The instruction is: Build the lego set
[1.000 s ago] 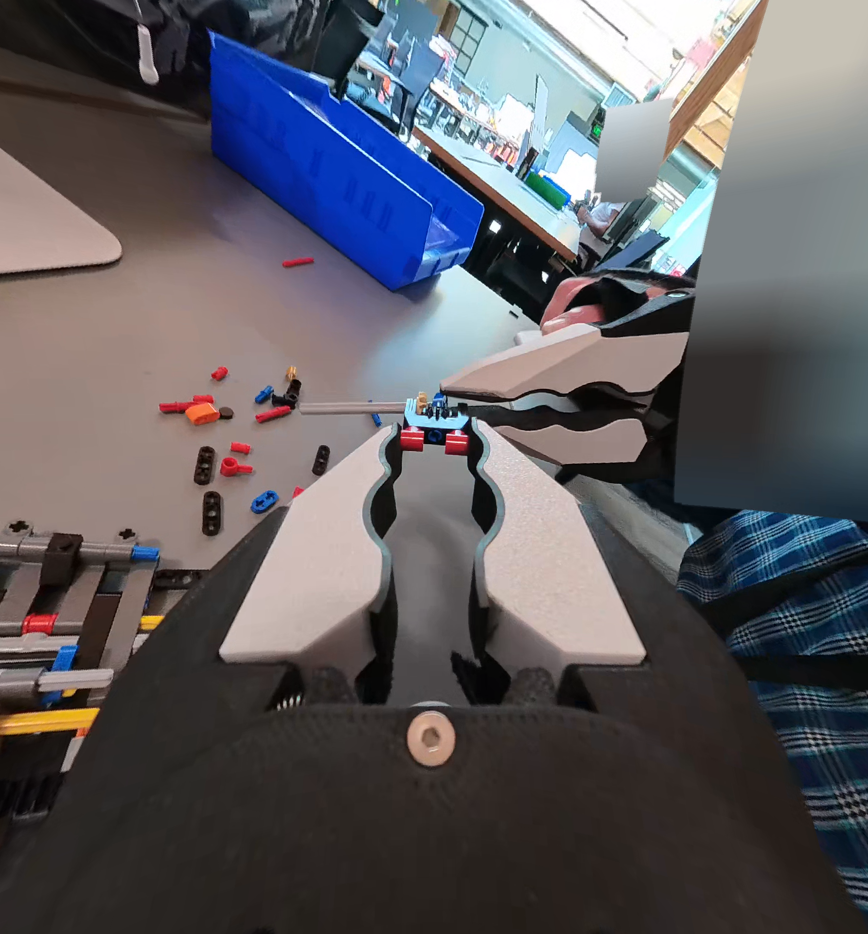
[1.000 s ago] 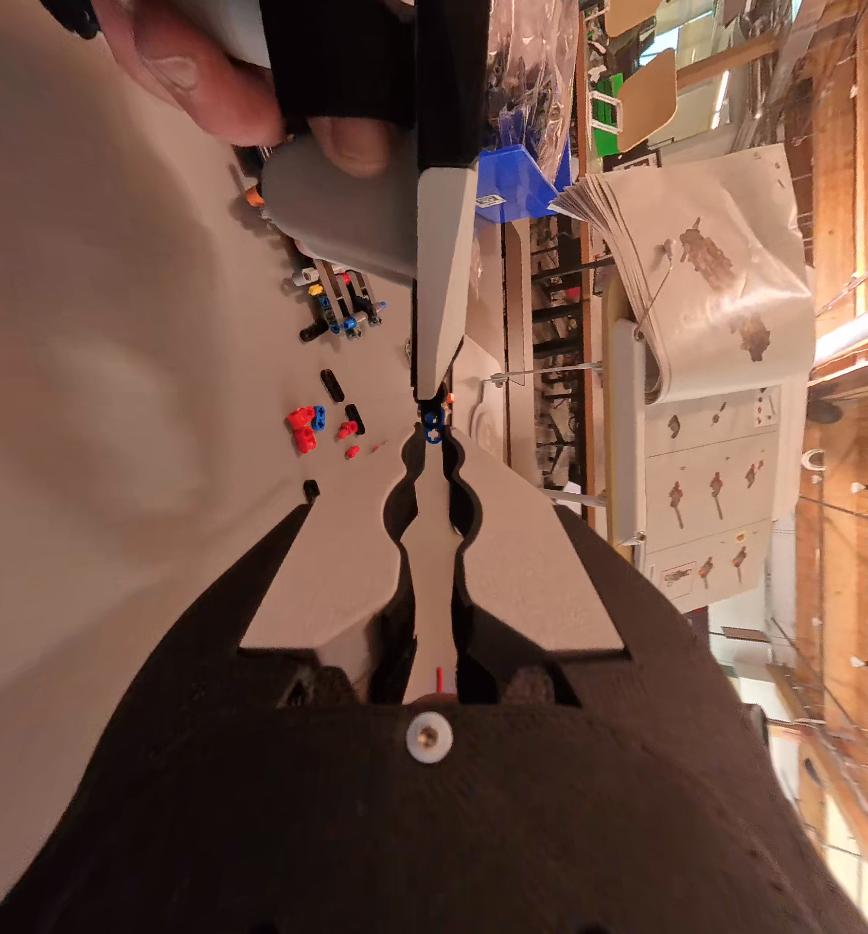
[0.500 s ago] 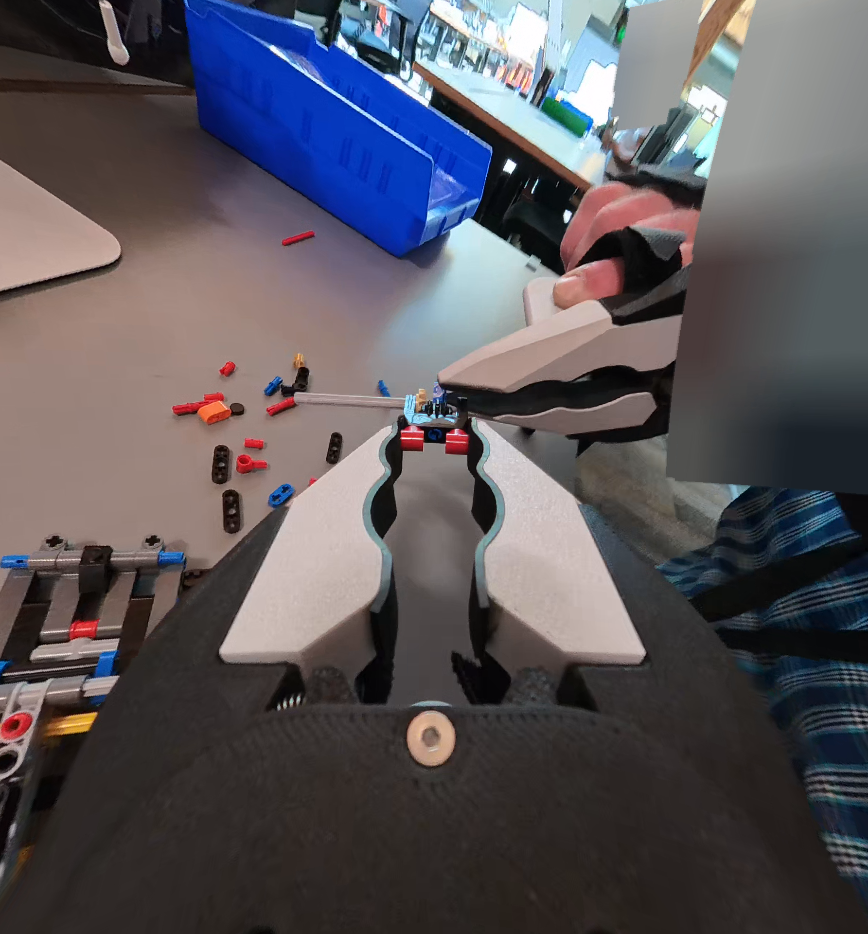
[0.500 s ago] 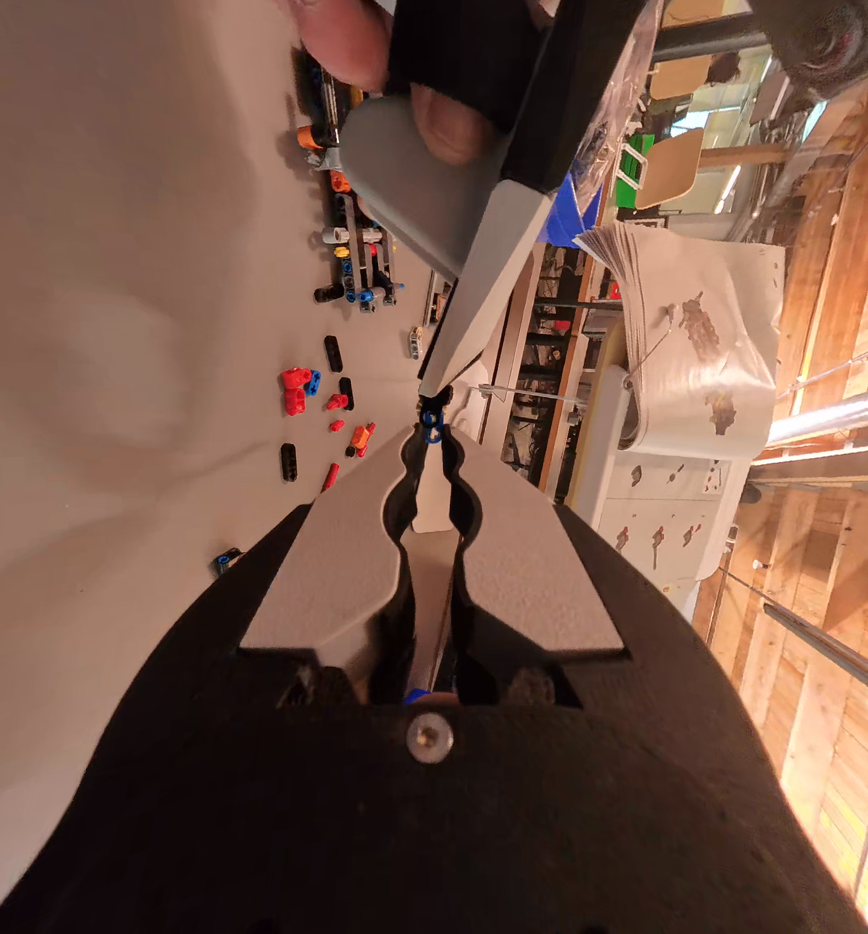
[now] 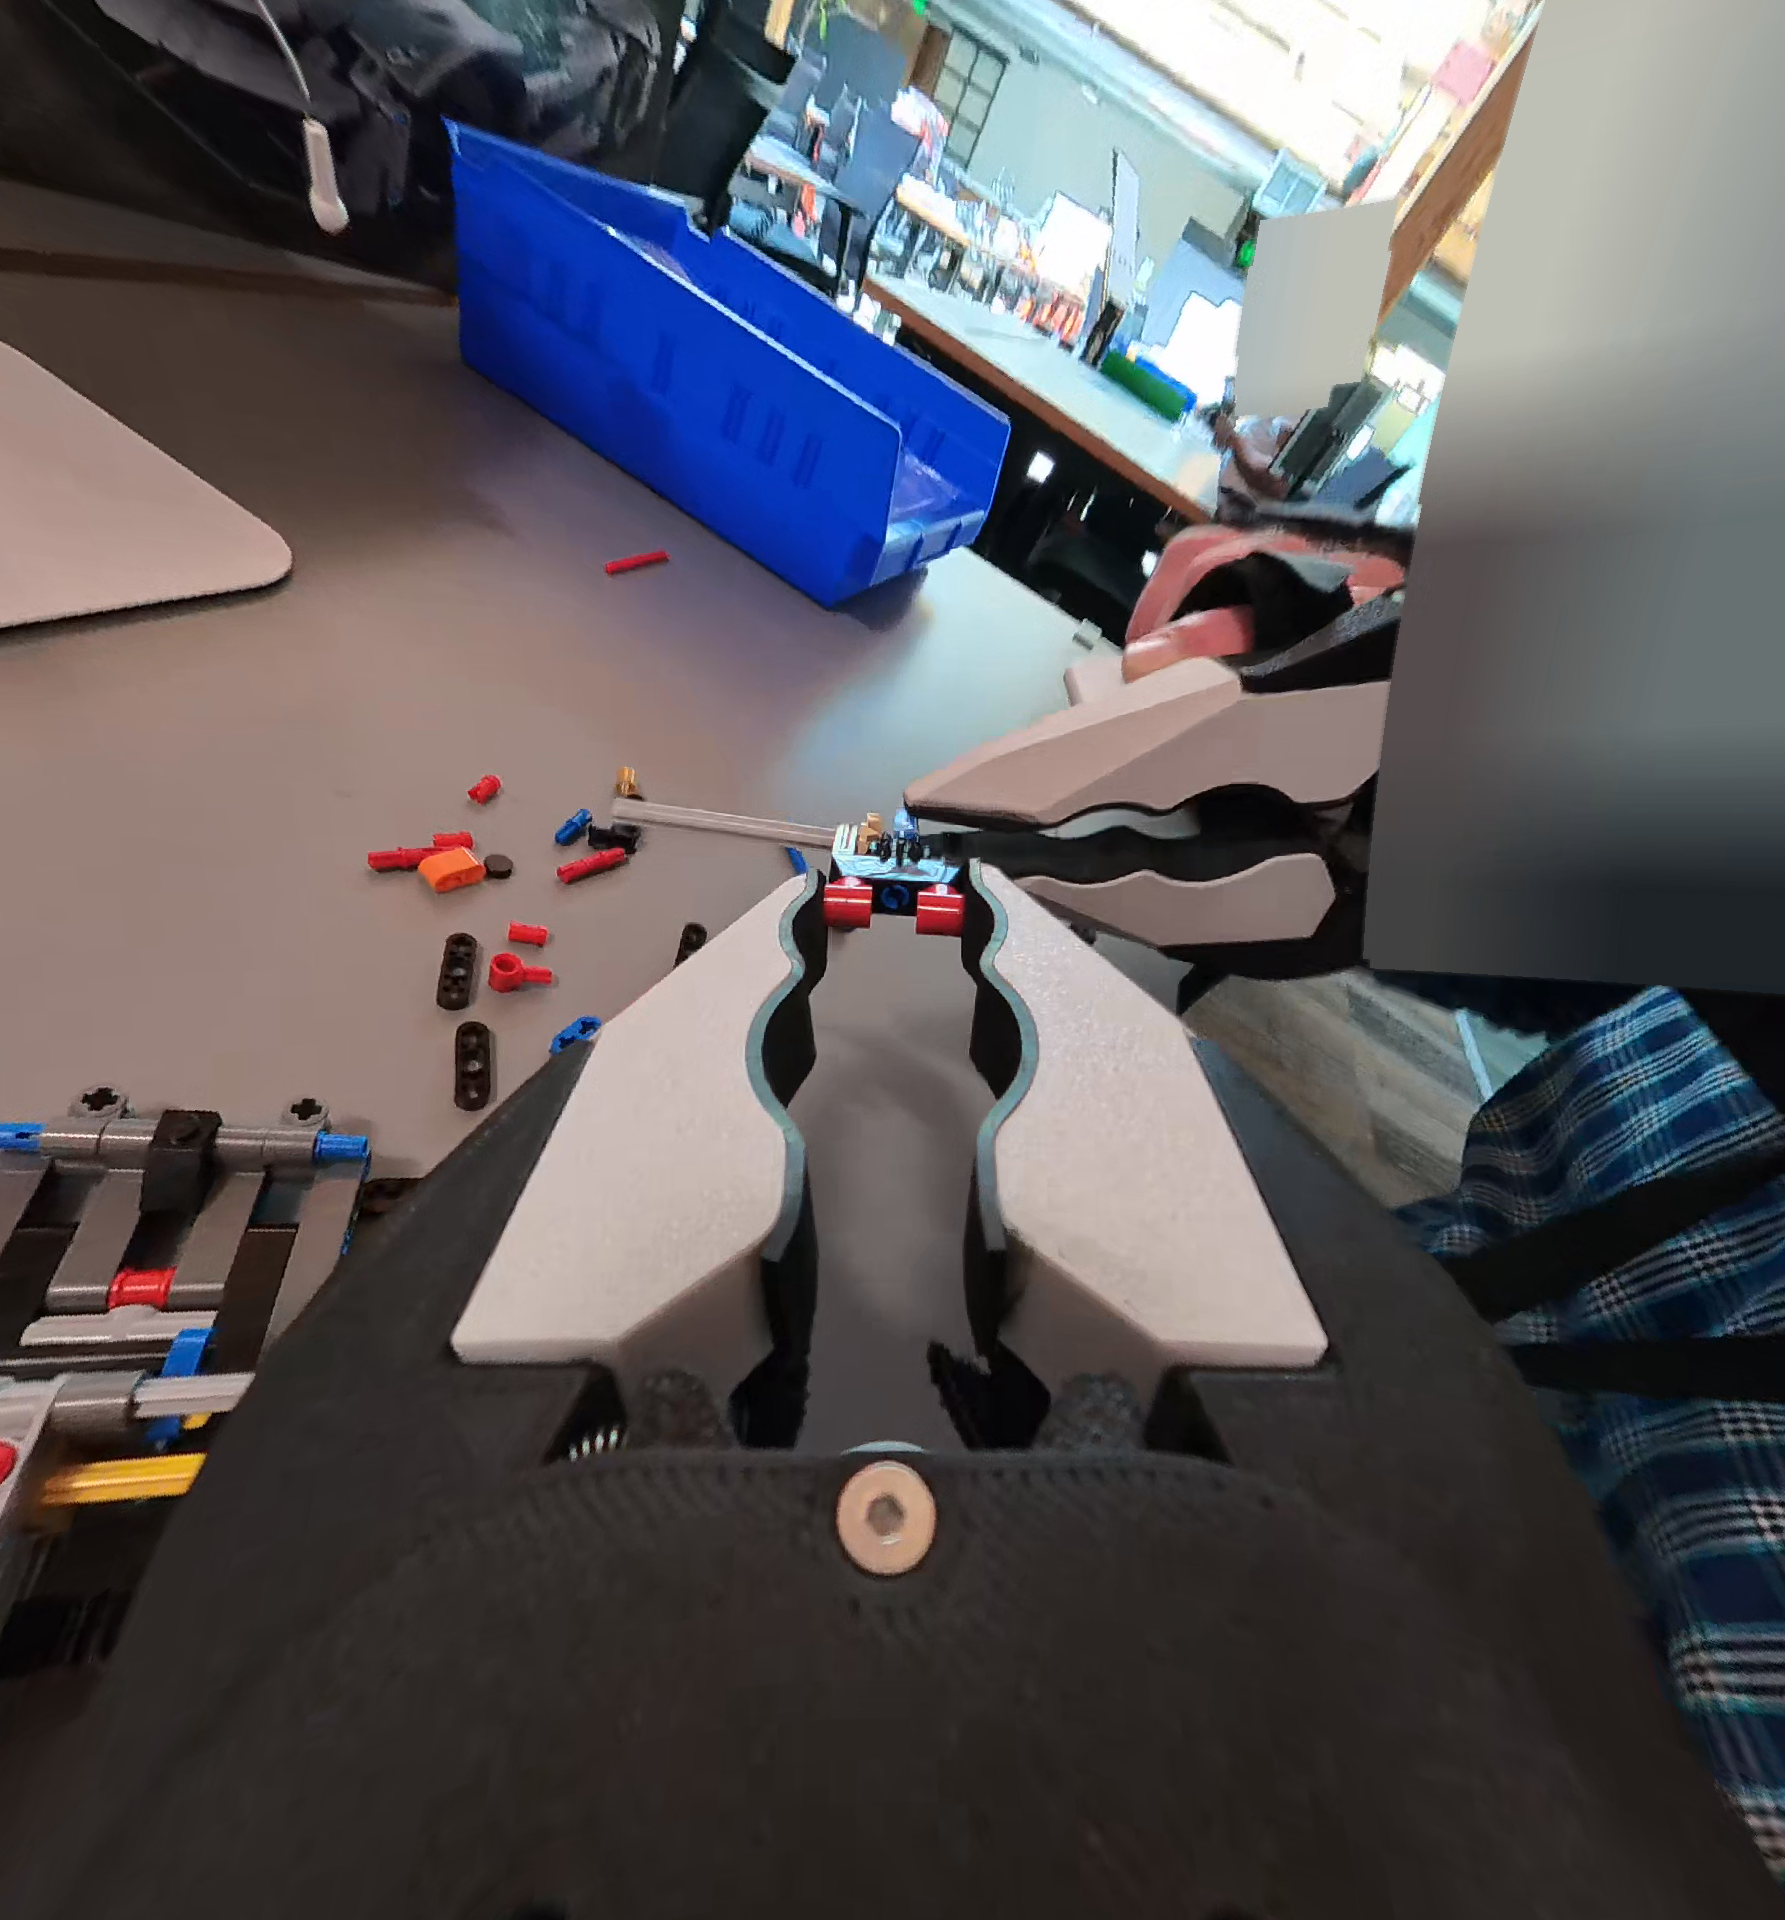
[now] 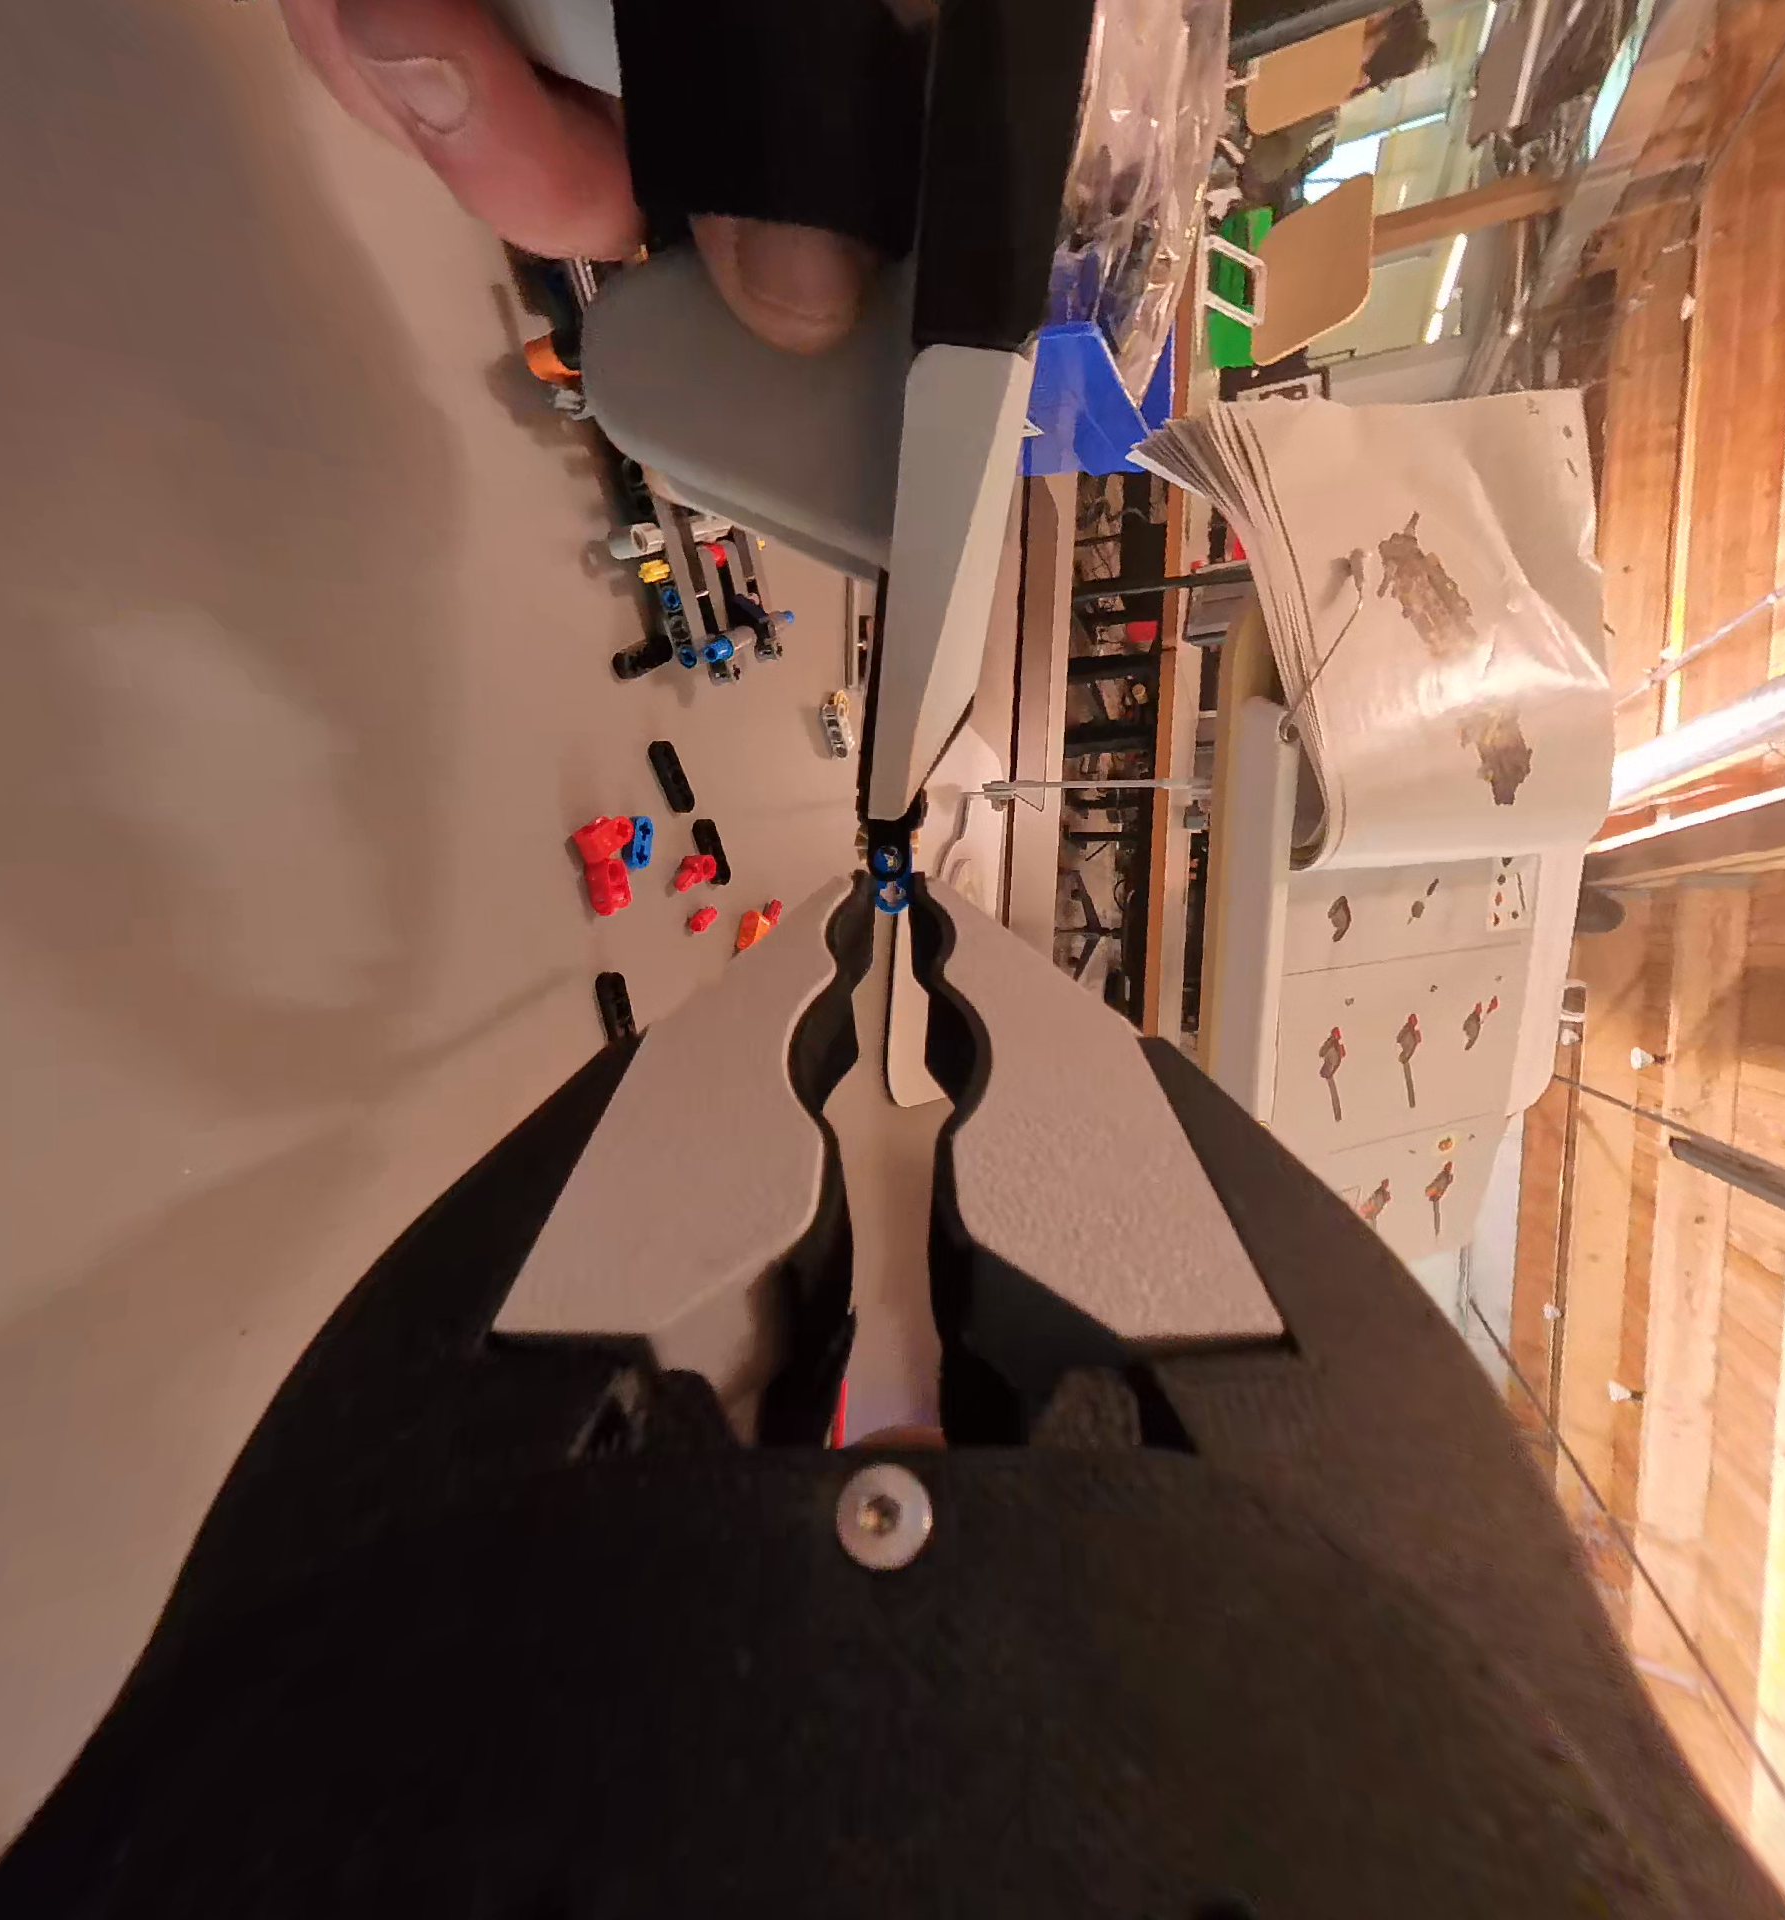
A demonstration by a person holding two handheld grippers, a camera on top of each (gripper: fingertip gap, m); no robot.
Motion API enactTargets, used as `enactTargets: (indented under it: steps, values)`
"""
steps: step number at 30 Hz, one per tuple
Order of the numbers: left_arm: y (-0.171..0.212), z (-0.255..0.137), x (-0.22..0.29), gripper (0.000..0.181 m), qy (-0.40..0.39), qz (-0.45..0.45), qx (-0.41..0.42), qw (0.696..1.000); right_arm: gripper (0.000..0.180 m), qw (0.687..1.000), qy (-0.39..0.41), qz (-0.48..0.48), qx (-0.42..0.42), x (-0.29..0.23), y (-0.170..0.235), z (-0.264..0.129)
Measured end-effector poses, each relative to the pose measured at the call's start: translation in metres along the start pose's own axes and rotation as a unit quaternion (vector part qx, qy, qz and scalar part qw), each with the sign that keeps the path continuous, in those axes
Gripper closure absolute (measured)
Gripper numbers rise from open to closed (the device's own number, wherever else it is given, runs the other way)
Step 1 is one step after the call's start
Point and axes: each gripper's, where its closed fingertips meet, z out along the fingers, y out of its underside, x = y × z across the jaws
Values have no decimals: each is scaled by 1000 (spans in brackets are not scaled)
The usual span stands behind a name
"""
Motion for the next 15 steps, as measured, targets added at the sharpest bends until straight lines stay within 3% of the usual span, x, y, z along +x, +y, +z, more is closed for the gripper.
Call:
enactTargets:
  steps: [15]
  values:
    - [1, 0, -3, 157, 21, -99, 63, 993, 176, 995, 21, 90, -23, -1, 0, 3]
